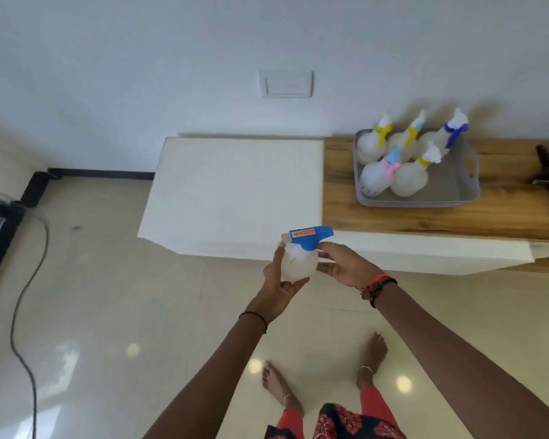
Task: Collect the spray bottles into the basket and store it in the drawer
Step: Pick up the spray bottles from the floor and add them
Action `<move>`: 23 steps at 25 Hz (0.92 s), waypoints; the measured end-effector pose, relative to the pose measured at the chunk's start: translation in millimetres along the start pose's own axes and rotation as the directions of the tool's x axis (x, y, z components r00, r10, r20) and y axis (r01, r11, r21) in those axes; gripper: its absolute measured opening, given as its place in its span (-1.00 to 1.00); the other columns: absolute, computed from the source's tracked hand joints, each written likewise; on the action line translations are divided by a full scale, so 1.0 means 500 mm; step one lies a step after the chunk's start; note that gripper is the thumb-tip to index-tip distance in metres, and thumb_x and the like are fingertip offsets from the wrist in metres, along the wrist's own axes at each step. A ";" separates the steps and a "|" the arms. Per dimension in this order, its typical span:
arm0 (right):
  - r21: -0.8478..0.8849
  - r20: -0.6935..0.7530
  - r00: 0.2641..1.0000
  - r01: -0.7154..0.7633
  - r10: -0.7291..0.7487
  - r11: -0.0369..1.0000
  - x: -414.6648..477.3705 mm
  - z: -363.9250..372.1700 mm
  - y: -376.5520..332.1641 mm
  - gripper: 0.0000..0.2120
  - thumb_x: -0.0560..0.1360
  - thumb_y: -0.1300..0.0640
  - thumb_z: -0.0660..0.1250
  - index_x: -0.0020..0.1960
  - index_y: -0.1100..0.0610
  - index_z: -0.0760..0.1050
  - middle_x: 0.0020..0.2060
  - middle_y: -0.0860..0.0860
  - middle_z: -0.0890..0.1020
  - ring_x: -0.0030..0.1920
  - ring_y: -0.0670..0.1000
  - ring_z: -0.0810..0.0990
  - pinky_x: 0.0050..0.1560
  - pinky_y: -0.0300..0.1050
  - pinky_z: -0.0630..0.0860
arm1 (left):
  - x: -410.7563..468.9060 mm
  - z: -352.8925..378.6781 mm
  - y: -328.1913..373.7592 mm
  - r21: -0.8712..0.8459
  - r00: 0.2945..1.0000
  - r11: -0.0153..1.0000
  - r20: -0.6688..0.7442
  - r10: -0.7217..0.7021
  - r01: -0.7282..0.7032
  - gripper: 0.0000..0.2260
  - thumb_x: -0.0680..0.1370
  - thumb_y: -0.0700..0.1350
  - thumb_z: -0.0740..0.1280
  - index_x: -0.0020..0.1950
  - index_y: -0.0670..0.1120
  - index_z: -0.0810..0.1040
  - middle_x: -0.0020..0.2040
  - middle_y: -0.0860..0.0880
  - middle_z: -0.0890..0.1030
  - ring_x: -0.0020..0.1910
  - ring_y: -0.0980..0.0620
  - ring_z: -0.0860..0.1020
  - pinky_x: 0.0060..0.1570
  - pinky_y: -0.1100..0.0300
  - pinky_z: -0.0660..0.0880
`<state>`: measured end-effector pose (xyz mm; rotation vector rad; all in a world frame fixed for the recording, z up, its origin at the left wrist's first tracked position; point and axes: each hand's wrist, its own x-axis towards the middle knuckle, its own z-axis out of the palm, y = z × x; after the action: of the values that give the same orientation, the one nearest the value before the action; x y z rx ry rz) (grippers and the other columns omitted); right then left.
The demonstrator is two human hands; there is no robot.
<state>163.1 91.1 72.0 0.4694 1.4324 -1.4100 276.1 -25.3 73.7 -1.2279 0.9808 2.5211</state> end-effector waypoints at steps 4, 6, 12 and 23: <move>0.072 -0.046 0.999 -0.016 0.019 0.997 -0.029 -0.148 -0.022 -0.72 0.53 -0.05 0.29 0.20 0.02 0.50 0.18 0.07 0.54 0.24 0.19 0.54 0.30 0.11 0.48 | 0.050 0.163 -0.061 0.028 1.000 1.000 0.010 -0.010 0.009 -0.55 0.56 0.22 0.20 0.32 -0.02 0.47 0.31 -0.23 0.52 0.28 -0.18 0.54 0.21 0.04 0.54; 0.068 -0.100 0.995 0.026 -0.020 0.997 -0.037 -0.232 -0.047 -0.69 0.54 -0.08 0.27 0.23 -0.01 0.50 0.23 0.03 0.52 0.28 0.16 0.51 0.32 0.08 0.46 | 0.074 0.252 -0.095 0.070 0.999 0.997 0.003 -0.034 0.034 -0.53 0.57 0.21 0.18 0.38 -0.04 0.37 0.35 -0.26 0.47 0.28 -0.21 0.53 0.24 0.02 0.51; 0.057 -0.087 0.987 0.141 -0.135 0.988 -0.050 -0.454 -0.140 -0.69 0.58 0.01 0.19 0.27 0.04 0.52 0.25 0.07 0.57 0.18 0.08 0.56 0.11 -0.04 0.54 | 0.139 0.486 -0.163 0.203 0.995 0.974 -0.055 -0.087 0.096 -0.47 0.58 0.23 0.15 0.49 0.08 0.14 0.37 -0.24 0.40 0.17 -0.18 0.51 0.21 0.04 0.49; 0.118 -0.194 0.972 0.158 -0.133 0.980 -0.012 -0.699 -0.257 -0.58 0.56 0.06 0.27 0.35 0.26 0.41 0.25 0.21 0.55 0.25 0.16 0.53 0.22 -0.01 0.50 | 0.271 0.718 -0.208 0.329 1.000 0.944 -0.025 0.008 0.001 -0.58 0.62 0.03 0.19 0.41 -0.16 0.29 0.36 -0.21 0.44 0.35 -0.13 0.44 0.36 0.07 0.41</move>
<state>-75.2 376.9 66.0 0.6038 1.5541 -1.6216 1.8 262.7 80.6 -1.1576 1.3448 2.2259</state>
